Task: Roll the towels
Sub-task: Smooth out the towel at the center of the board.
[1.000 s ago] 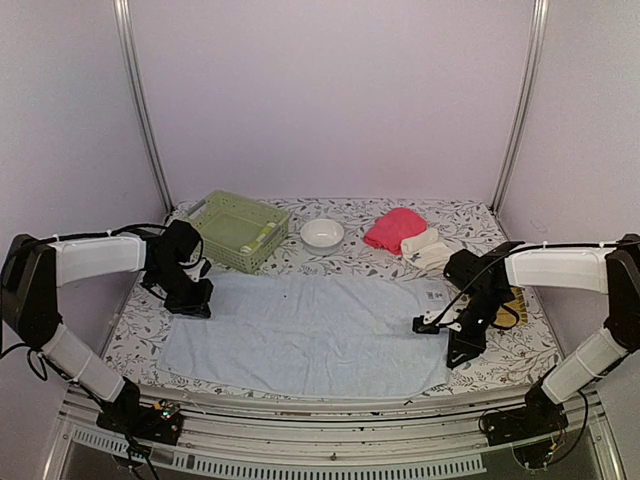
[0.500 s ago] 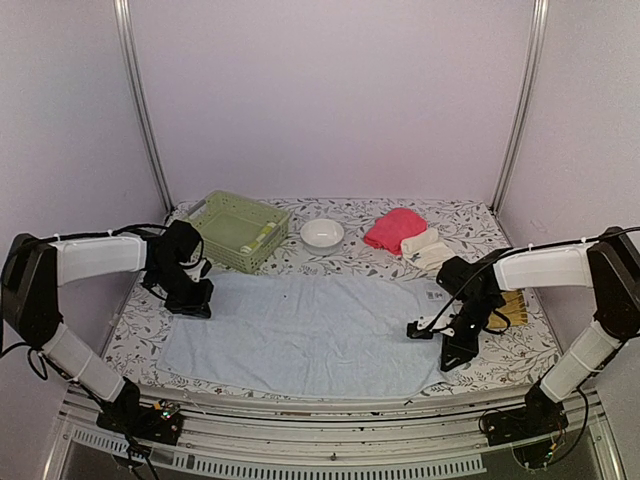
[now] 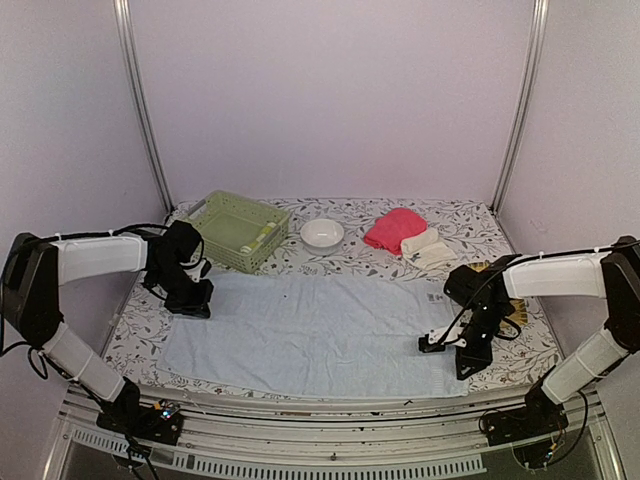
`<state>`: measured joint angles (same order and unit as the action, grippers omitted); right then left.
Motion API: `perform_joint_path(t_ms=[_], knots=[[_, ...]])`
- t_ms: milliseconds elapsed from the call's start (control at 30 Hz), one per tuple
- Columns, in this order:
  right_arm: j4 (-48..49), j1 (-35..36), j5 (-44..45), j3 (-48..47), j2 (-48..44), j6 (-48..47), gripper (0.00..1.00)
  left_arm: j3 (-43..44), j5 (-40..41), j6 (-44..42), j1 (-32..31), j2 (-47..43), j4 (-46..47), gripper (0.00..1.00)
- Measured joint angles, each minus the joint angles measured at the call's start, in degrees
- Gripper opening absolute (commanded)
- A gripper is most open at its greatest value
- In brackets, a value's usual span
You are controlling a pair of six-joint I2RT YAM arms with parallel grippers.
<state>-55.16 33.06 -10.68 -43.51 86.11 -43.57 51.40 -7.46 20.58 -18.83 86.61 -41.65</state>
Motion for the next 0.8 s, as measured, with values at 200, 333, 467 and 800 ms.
perform_joint_path(t_ms=[200,333,467,800], knots=[[-4.5,0.0,3.1,0.6,-1.5,-0.2,0.33,0.1,0.6,0.0,0.5,0.0,0.0,0.00],[-7.7,0.0,3.3,-1.4,-2.1,-0.2,0.36,0.8,1.0,-0.1,0.7,0.0,0.2,0.00],[-10.1,-0.9,0.9,-8.5,-2.5,-0.2,0.36,1.2,1.4,-0.9,1.5,-1.2,1.5,0.01],[5.6,-10.1,-5.0,-28.9,1.7,7.6,0.42,-1.9,-8.0,0.0,7.2,-8.8,21.4,0.25]])
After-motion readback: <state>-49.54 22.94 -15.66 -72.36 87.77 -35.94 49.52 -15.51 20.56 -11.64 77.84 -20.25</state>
